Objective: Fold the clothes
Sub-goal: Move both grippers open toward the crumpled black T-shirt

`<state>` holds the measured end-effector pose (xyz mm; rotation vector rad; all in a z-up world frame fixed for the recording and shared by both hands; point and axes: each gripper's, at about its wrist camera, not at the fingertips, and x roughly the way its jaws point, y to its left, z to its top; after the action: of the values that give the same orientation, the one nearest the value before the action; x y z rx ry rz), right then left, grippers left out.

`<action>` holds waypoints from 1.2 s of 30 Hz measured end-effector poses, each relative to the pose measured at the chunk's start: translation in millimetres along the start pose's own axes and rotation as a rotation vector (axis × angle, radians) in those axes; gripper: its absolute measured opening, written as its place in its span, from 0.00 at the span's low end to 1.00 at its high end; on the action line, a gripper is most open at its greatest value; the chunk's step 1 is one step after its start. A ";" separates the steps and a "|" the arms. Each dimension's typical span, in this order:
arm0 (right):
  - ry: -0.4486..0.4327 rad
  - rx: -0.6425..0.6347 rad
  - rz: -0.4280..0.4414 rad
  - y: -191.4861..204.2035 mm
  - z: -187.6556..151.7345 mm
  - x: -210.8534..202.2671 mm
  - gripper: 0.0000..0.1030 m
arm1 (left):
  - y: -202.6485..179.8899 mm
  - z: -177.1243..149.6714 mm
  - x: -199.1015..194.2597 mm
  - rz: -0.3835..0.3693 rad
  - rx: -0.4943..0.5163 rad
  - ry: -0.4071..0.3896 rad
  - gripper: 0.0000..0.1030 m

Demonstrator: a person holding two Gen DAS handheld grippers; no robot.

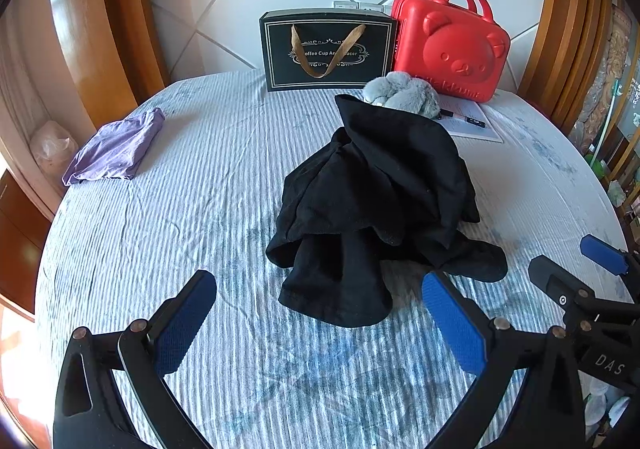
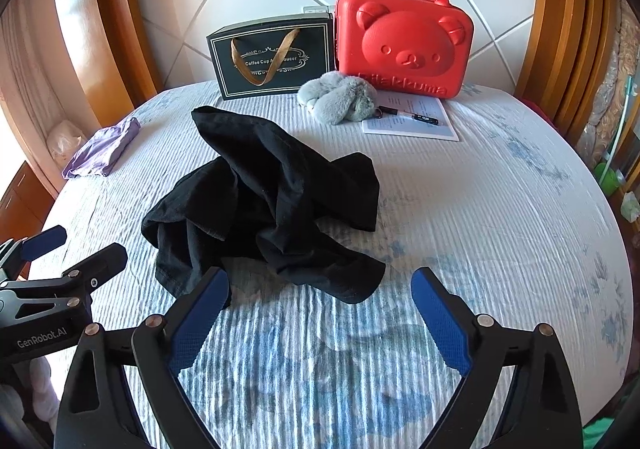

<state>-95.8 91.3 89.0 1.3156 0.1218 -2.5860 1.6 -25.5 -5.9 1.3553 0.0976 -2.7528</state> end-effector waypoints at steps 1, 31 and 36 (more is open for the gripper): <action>-0.004 0.001 0.000 0.4 -0.3 -0.3 0.90 | 0.3 -0.1 0.4 0.001 -0.002 0.001 1.00; 0.005 0.034 0.029 -7.5 9.2 26.3 0.91 | 7.4 7.8 30.1 -0.025 -0.024 0.056 1.00; 0.032 0.007 0.051 -13.6 12.8 40.9 0.80 | 14.0 10.4 54.7 -0.039 -0.035 0.083 1.00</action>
<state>-132.4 95.1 63.2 1.3450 0.0840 -2.5262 -38.6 -42.3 -43.3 1.4744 0.1770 -2.7122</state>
